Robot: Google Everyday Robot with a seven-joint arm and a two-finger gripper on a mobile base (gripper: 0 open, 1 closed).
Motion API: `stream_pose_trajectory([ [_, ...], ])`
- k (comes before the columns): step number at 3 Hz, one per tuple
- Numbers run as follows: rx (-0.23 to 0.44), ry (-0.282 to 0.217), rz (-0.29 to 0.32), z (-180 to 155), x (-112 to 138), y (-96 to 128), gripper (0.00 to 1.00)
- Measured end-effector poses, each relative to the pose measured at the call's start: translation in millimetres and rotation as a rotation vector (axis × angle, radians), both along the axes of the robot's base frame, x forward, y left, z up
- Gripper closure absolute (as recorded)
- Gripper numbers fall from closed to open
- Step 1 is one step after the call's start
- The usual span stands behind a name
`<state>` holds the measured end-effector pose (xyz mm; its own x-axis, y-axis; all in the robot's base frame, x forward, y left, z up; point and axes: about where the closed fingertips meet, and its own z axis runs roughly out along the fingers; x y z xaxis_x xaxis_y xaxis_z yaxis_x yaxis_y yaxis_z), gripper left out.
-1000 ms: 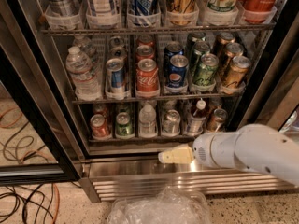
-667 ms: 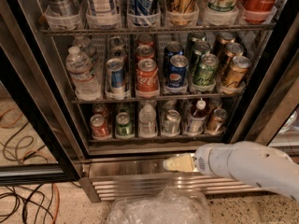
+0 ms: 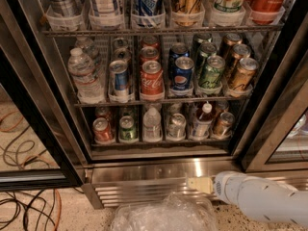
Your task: Pick orange can from bottom shelf of fridge
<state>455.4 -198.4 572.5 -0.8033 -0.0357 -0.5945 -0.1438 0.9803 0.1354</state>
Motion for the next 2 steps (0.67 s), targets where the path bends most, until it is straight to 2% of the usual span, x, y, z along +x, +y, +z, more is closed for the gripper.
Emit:
stream_pose_trajectory([
  [1,-0.006,-0.051,-0.076,6.2,9.1,-21.2,0.00],
  [2,-0.006,-0.051,-0.076,6.2,9.1,-21.2,0.00],
])
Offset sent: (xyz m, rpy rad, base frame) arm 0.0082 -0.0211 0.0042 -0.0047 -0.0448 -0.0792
